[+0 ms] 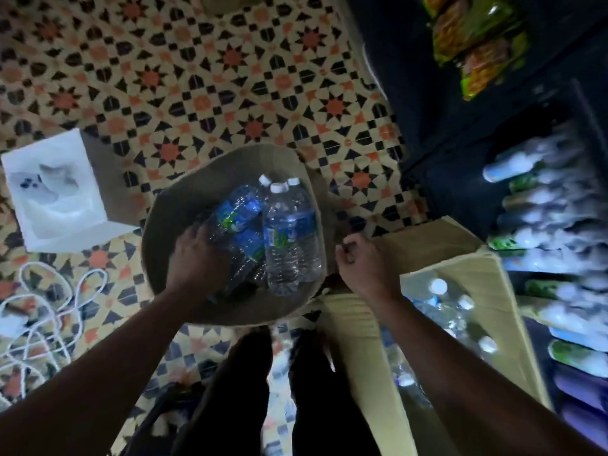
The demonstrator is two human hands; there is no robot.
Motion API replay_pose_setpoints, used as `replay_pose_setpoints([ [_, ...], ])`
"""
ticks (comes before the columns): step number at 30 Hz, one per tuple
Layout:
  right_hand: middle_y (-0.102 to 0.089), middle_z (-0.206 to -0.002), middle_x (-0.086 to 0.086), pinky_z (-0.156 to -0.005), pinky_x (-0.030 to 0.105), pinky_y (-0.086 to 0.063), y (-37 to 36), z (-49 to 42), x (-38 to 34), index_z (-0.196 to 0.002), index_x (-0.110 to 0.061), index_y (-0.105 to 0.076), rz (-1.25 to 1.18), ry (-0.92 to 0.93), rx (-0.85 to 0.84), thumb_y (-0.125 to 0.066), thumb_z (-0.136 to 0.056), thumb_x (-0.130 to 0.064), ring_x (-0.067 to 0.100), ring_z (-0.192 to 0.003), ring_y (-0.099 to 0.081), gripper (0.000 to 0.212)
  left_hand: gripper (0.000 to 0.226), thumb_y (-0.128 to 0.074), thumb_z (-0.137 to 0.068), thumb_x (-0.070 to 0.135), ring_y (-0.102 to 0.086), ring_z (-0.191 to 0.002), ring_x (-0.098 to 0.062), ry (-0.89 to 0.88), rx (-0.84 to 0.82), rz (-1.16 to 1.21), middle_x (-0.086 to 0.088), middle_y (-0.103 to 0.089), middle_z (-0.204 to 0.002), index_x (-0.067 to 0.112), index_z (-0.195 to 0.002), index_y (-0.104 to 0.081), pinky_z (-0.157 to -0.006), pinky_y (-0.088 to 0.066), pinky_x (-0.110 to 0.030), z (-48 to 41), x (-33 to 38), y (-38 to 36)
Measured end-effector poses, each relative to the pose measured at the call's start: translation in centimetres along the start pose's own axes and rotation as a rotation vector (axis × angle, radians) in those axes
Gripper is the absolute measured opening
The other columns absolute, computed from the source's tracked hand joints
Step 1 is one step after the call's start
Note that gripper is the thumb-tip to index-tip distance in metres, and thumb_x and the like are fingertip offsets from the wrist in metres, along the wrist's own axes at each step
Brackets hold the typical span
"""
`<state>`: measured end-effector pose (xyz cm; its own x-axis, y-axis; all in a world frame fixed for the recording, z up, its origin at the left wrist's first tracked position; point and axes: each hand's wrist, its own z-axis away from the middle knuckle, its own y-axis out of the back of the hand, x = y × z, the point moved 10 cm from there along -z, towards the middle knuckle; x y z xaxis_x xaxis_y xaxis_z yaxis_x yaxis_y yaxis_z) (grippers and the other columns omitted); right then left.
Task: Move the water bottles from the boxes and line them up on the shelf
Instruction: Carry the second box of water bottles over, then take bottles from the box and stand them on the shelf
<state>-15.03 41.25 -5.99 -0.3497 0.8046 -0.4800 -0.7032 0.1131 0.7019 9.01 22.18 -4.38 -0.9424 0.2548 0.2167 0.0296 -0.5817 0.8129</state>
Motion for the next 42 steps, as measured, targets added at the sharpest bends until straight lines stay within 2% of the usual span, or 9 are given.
replay_pose_setpoints([
  [4,-0.07,-0.098,-0.003,-0.081,0.034,-0.052,5.6,2.8,3.0,-0.108,-0.028,-0.064,0.025,-0.032,-0.037,-0.055,-0.093,-0.034,0.025,-0.096,-0.066,0.018,0.037,-0.058,-0.091,0.028,-0.063,-0.107,-0.031,-0.344,-0.164,0.097,-0.014,-0.065,-0.124,0.007,-0.12,-0.066,-0.089,-0.044,-0.028,2.1,15.0,-0.4],
  [7,-0.069,-0.09,-0.007,-0.082,0.031,-0.053,9.3,5.1,7.0,-0.098,-0.032,-0.067,-0.111,-0.076,-0.012,-0.061,-0.087,-0.031,0.015,-0.08,-0.062,0.013,0.033,-0.058,-0.095,0.028,-0.064,-0.107,-0.019,-0.537,-0.379,0.147,-0.004,-0.067,-0.117,0.009,-0.122,-0.064,-0.088,-0.046,-0.025,5.3,25.2,-2.8],
  [15,-0.073,-0.106,0.001,-0.077,0.021,-0.042,15.8,15.0,19.2,-0.103,-0.026,-0.068,-0.213,-0.389,0.144,-0.063,-0.091,-0.018,0.011,-0.085,-0.06,0.015,0.026,-0.059,-0.094,0.023,-0.064,-0.104,-0.015,-0.918,-0.652,-0.062,0.001,-0.068,-0.113,0.014,-0.118,-0.064,-0.089,-0.05,-0.026,14.4,38.5,-11.0],
  [23,-0.067,-0.119,0.0,-0.095,0.028,-0.045,11.1,21.2,29.4,-0.123,-0.028,-0.06,-0.31,-0.531,0.138,-0.064,-0.09,-0.03,0.024,-0.11,-0.063,0.032,0.033,-0.06,-0.086,0.006,-0.062,-0.094,-0.012,-1.146,-0.819,-0.409,0.008,-0.064,-0.115,0.019,-0.116,-0.062,-0.081,-0.048,-0.021,21.2,38.7,-22.7],
  [29,-0.06,-0.122,-0.002,-0.084,0.02,-0.036,2.8,21.8,36.2,-0.137,-0.028,-0.048,-0.39,-0.548,0.124,-0.059,-0.095,-0.031,0.015,-0.102,-0.057,0.044,0.036,-0.055,-0.09,0.007,-0.061,-0.092,-0.002,-1.279,-0.827,-0.523,0.01,-0.062,-0.11,0.028,-0.119,-0.061,-0.069,-0.04,-0.006,23.7,37.0,-31.5],
  [33,-0.054,-0.139,0.005,-0.092,0.021,-0.038,-2.3,19.6,40.0,-0.143,-0.024,-0.042,-0.356,-0.546,0.106,-0.058,-0.094,-0.029,0.021,-0.123,-0.053,0.052,0.036,-0.055,-0.087,0.005,-0.063,-0.104,-0.009,-1.313,-0.748,-0.452,0.008,-0.062,-0.116,0.035,-0.109,-0.059,-0.089,-0.051,-0.029,22.3,37.4,-34.3],
  [36,-0.049,-0.144,0.007,-0.104,0.023,-0.035,-3.9,17.9,43.3,-0.144,-0.02,-0.041,-0.335,-0.583,0.179,-0.065,-0.091,-0.037,0.022,-0.133,-0.045,0.06,0.048,-0.051,-0.088,0.007,-0.058,-0.111,-0.012,-1.346,-0.791,-0.8,0.012,-0.05,-0.122,0.042,-0.119,-0.048,-0.095,-0.049,-0.038,22.7,36.3,-36.5],
  [40,-0.046,-0.14,0.012,-0.11,0.037,-0.04,-4.9,16.3,47.4,-0.142,-0.01,-0.035,-0.33,-0.743,0.344,-0.075,-0.076,-0.055,0.028,-0.133,-0.045,0.089,0.075,-0.05,-0.086,0.003,-0.051,-0.118,-0.018,-1.333,-0.78,-1.576,0.011,-0.03,-0.152,0.04,-0.145,-0.022,-0.072,-0.046,-0.026,22.6,31.5,-39.0],
  [42,-0.048,-0.139,0.013,-0.108,0.034,-0.041,-4.6,15.9,48.6,-0.138,-0.007,-0.037,-0.401,-0.791,0.47,-0.08,-0.07,-0.057,0.027,-0.131,-0.048,0.096,0.086,-0.058,-0.086,0.004,-0.051,-0.115,-0.017,-1.312,-0.767,-1.716,0.011,-0.024,-0.158,0.044,-0.148,-0.014,-0.069,-0.045,-0.027,21.9,30.1,-40.2],
])
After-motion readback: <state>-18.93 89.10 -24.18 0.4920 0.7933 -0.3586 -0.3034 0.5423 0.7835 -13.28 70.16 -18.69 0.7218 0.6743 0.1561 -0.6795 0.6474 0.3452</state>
